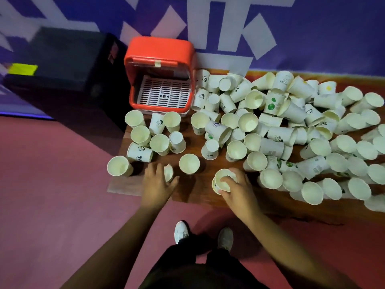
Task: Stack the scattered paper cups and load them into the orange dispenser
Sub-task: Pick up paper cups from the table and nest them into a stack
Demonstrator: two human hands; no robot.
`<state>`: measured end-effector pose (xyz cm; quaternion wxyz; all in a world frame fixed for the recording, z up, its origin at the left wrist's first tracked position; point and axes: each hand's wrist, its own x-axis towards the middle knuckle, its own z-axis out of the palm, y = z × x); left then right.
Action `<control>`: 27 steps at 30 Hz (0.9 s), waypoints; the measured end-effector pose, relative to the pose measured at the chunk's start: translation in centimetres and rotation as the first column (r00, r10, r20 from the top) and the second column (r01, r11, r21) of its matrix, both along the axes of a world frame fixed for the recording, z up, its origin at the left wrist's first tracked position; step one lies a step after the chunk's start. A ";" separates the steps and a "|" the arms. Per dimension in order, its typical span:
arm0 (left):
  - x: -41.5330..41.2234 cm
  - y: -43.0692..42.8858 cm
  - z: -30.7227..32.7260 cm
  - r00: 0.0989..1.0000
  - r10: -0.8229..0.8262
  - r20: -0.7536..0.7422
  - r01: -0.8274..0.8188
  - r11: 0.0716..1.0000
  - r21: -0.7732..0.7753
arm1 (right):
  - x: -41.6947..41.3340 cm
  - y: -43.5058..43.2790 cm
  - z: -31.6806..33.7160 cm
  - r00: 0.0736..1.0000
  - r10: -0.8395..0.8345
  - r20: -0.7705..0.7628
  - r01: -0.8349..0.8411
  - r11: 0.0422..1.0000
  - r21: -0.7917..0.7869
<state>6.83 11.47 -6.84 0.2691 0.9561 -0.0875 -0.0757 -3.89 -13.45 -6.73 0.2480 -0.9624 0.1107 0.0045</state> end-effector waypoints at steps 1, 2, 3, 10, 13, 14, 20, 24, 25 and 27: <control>-0.2 0.4 -0.3 0.998 0.059 0.002 -0.059 0.998 0.027 | 0.3 0.1 -0.1 1.000 0.007 -0.024 -0.007 1.000 0.009; -0.3 0.7 -0.7 0.994 0.108 0.002 -0.108 0.993 0.040 | 0.5 0.3 -0.2 0.998 0.011 -0.054 -0.010 1.000 0.018; -0.4 1.0 -1.1 0.990 0.142 0.004 -0.142 0.989 0.042 | 0.6 0.4 -0.3 0.996 0.014 -0.086 -0.013 1.000 0.014; 0.2 1.3 -2.8 0.990 0.140 -0.023 -0.138 0.988 0.067 | 0.0 0.3 -1.8 0.984 0.063 -0.166 -0.072 0.996 -0.048; 0.5 1.2 -2.9 0.994 0.108 -0.019 -0.107 0.993 0.040 | -0.4 -0.1 -1.5 0.993 0.042 -0.108 -0.047 0.998 -0.043; 0.6 1.3 -2.9 0.995 0.103 -0.016 -0.102 0.994 0.035 | -0.6 -0.3 -1.3 0.997 0.025 -0.074 -0.027 0.999 -0.023; -0.3 1.5 -2.3 0.996 0.077 -0.043 -0.078 0.996 -0.039 | -2.6 -2.6 -0.4 0.997 -0.079 0.002 0.079 0.996 0.041; -2.0 1.0 -0.1 0.998 0.058 -0.022 -0.061 0.977 -0.205 | -4.1 -5.4 -0.2 0.983 -0.184 0.009 0.184 0.983 -0.003; -2.5 0.5 0.6 0.999 0.036 -0.017 -0.039 0.967 -0.252 | -4.4 -6.3 -0.2 0.977 -0.213 0.032 0.214 0.977 -0.027; -3.3 -1.0 2.0 1.000 -0.011 -0.014 0.006 0.941 -0.339 | -5.1 -7.9 -0.5 0.962 -0.267 0.059 0.271 0.960 -0.071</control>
